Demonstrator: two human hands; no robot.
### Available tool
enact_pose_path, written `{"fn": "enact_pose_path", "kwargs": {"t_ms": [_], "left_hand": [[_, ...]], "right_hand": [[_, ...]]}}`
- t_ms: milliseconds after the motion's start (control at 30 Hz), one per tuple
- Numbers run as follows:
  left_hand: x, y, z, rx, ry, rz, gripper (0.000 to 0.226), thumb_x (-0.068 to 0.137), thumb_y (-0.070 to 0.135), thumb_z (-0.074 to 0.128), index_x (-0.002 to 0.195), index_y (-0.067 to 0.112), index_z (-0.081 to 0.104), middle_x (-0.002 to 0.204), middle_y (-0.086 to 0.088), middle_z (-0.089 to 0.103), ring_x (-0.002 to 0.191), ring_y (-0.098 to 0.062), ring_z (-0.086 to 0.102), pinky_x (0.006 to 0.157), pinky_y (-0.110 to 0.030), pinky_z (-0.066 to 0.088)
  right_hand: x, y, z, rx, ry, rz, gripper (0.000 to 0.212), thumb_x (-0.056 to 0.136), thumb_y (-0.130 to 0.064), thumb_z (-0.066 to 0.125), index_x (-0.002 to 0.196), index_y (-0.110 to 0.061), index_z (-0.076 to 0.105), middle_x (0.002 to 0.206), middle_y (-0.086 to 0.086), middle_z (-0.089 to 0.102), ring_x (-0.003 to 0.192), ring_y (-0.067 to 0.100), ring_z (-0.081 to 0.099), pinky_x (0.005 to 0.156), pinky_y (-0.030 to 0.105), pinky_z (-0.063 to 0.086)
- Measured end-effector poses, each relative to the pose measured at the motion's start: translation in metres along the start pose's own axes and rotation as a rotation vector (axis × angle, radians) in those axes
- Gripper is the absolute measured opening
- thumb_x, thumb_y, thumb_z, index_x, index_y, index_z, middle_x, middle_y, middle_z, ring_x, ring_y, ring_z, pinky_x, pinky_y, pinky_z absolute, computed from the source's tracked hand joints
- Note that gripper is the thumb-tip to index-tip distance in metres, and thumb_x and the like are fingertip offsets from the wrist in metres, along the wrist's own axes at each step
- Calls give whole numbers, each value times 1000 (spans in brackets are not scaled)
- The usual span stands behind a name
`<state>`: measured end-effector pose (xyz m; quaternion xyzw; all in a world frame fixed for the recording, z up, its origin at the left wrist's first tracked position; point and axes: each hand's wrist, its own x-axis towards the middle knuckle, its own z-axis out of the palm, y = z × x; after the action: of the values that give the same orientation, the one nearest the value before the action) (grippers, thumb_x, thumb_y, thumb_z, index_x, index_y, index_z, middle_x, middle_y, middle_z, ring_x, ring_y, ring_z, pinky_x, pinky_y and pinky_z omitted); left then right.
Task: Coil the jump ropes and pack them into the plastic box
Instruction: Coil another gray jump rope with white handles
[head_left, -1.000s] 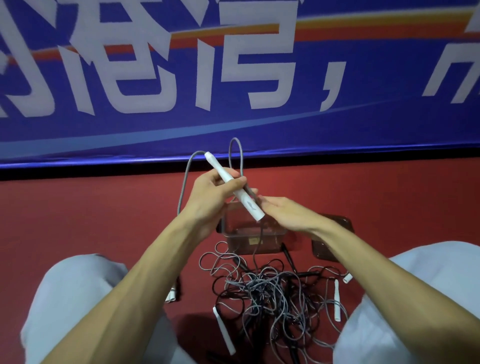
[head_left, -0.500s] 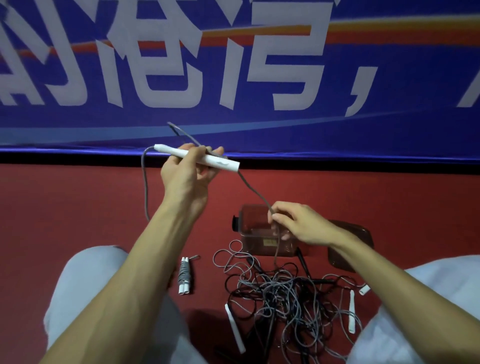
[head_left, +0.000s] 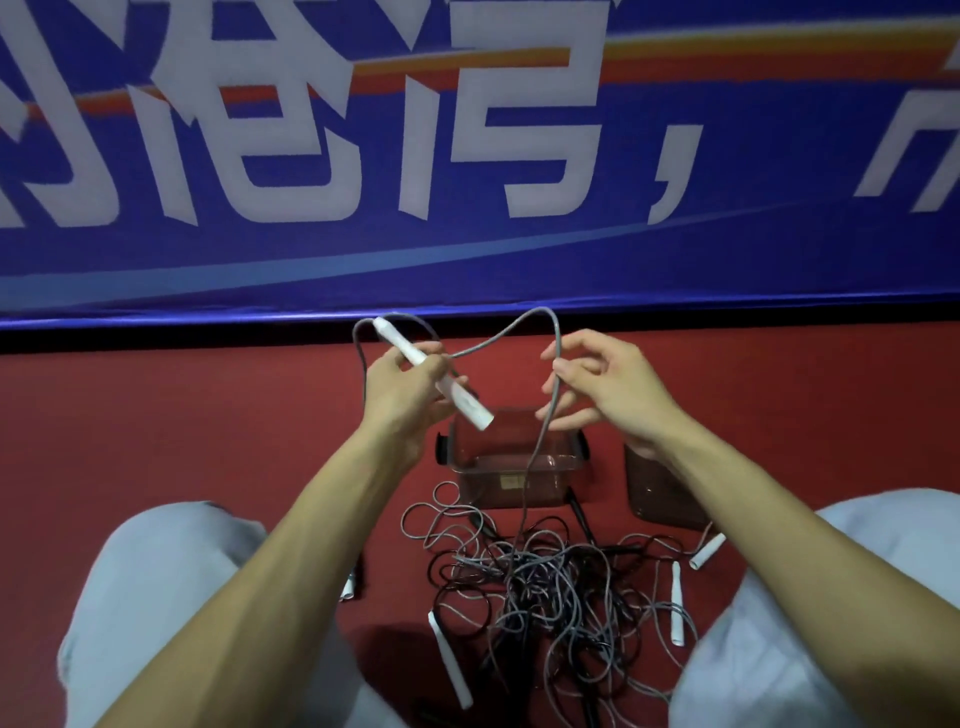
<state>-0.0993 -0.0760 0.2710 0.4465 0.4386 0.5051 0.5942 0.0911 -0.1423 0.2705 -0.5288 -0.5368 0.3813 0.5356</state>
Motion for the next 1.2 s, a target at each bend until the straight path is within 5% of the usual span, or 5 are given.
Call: {"fn": "enact_pose_path", "kwargs": {"t_ms": [267,533,867,1000,1200], "left_hand": [[-12,-27,14,902,-286,226,17,88,10,66,104,15,68,94,-5,70,86,-24,69,83,-42,56],[-35,-28,32,627,-633,153,12,92,-5,59,92,6,65,69,12,68,62,2,63,54,-9,44],[-33,-17,33,344,-465,152,7,89,-3,63,86,2,63,77,-17,71,64,-24,69,51,-29,52],[-35,-5,29,151,-429,137,4,89,-5,61,89,-1,61,77,-19,67,66,-30,69,59,-33,56],[-35,16,23,-175,-346,60,5,93,3,58,89,0,60,73,-10,68,67,-24,70,59,-30,58]], "right_hand": [[-1,-26,-13,219,155,-87,11,99,-3,48,99,-7,58,75,10,62,60,26,70,55,40,60],[2,-48,-22,618,192,-104,9,101,-6,45,103,-3,53,77,9,60,67,24,72,51,28,56],[8,-32,-32,816,380,34,15,101,-14,50,99,0,54,68,11,61,59,22,70,55,27,56],[7,-26,-23,638,330,173,34,104,-32,39,92,-6,57,68,8,61,51,19,65,47,27,54],[0,-16,2,125,55,162,14,97,-8,52,89,-7,63,72,4,63,55,12,61,53,23,55]]}}
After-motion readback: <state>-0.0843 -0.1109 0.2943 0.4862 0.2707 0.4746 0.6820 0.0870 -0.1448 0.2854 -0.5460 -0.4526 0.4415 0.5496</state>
